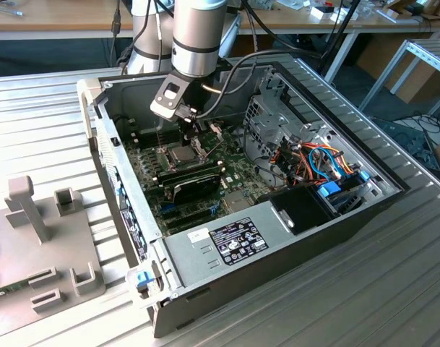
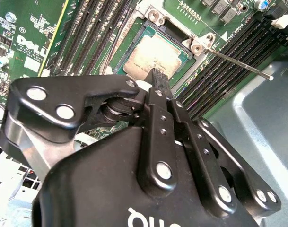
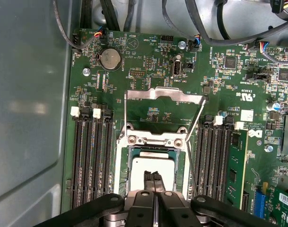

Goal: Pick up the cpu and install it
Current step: 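Place the cpu into insertion slot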

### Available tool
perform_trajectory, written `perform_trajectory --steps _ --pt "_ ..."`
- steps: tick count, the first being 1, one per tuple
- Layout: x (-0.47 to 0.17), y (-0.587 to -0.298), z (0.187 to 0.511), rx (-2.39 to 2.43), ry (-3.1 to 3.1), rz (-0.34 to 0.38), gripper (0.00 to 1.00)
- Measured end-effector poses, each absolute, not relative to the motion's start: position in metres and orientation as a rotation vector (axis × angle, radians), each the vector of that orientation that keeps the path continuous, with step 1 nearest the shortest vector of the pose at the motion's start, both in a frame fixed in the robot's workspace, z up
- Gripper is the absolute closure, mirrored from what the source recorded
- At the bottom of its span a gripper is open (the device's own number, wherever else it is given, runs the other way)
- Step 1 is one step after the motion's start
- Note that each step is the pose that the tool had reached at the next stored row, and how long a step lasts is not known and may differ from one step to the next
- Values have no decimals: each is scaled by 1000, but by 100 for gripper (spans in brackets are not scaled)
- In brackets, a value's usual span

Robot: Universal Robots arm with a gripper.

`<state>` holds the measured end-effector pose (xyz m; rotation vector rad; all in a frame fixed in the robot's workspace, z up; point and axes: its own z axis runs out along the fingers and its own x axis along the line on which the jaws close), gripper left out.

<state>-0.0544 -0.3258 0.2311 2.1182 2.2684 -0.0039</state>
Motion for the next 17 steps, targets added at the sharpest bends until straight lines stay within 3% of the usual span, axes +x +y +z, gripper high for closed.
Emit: perform_trajectory --steps 17 --pt "-54 -326 218 2170 2219 -6 89"
